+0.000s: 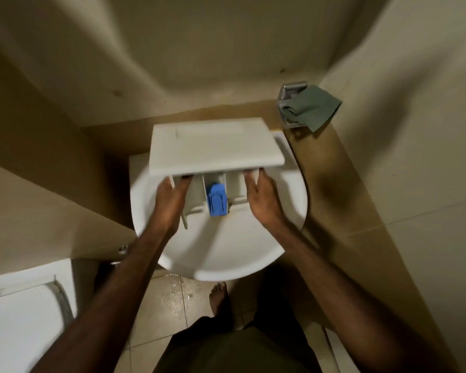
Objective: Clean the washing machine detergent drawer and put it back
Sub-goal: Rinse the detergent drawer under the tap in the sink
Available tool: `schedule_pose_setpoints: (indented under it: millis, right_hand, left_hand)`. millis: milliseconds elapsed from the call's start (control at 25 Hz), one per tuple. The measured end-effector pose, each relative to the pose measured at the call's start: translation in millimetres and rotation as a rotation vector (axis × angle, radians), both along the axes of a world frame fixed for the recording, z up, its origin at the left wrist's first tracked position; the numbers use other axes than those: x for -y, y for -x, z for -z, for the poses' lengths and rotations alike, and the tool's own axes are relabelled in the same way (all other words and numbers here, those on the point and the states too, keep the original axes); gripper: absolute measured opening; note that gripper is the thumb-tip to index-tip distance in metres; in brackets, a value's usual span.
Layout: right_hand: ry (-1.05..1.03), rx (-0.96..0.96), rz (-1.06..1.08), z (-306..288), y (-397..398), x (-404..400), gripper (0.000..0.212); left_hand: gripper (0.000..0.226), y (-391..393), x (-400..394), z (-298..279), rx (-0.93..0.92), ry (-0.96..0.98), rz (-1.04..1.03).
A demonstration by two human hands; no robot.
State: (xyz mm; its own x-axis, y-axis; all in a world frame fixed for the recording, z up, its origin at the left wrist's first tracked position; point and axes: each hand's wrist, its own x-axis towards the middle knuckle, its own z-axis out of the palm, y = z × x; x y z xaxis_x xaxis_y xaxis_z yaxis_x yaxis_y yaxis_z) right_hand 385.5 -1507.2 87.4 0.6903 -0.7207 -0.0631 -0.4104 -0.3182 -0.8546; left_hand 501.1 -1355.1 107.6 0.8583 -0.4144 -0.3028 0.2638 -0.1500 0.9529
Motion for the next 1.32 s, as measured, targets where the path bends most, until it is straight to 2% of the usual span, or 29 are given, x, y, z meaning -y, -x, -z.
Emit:
schedule_pose_setpoints:
  millis: [120, 200, 240, 320, 400, 480, 600, 680, 760, 840, 920, 1000, 1120, 1240, 1320]
  right_hand:
    - [0.087, 0.183, 0.091, -33, -22, 19, 0.026]
    - [0.146, 0.254, 0.143, -29, -24, 19, 0.023]
    - [0.149, 0.224, 0.154, -16, -18, 16, 0.025]
    - [0.021, 0.046, 0.073, 8, -2, 4, 0.036]
    - [-0.053, -0.097, -0.005, 19, 8, 0, 0.042]
    - [-0.014, -0.029, 0.017, 11, 0, 13, 0.04]
    - [0.113, 0.141, 0.137, -20, -19, 30, 0.021]
    - [0.154, 0.183, 0.194, -20, -21, 31, 0.023]
    - [0.074, 0.11, 0.152, -6, -14, 26, 0.024]
    - [0.021, 0.011, 0.085, 4, -4, 18, 0.032]
    - [0.074, 0.047, 0.127, 5, 0, 16, 0.028]
    - [0.097, 0.145, 0.182, 6, -1, 18, 0.022]
    - [0.086, 0.057, 0.122, 4, 0, 16, 0.026]
    - [0.197, 0.137, 0.174, 2, 3, 12, 0.021]
    - [0.179, 0.147, 0.179, 6, 3, 9, 0.02]
  left_hand:
    - [0.028, -23, 11, -39, 0.174, 0.152, -0.004]
    - [0.029, -21, 14, -40, 0.208, 0.168, -0.016]
    - [0.028, -15, 13, -30, 0.187, 0.118, -0.011]
    - [0.022, -2, 8, 0, -0.004, 0.021, 0.018]
    - [0.033, 2, 4, 18, -0.199, -0.054, 0.032]
    - [0.042, -9, 13, 4, -0.161, -0.025, 0.058]
    - [0.025, -25, 32, -29, 0.047, 0.075, 0.036]
    - [0.027, -27, 35, -35, 0.13, 0.104, 0.022]
    - [0.04, -19, 29, -17, 0.08, 0.074, 0.055]
    - [0.052, -8, 17, 4, -0.06, 0.054, 0.077]
    - [0.048, -5, 12, 15, -0.083, 0.099, 0.068]
    - [0.044, -5, 11, 13, -0.013, 0.136, 0.078]
    - [0.037, -6, 10, 5, -0.048, 0.082, 0.046]
    - [0.038, -7, 13, 10, -0.019, 0.098, 0.034]
    - [0.028, -2, 12, 10, 0.003, 0.069, 0.018]
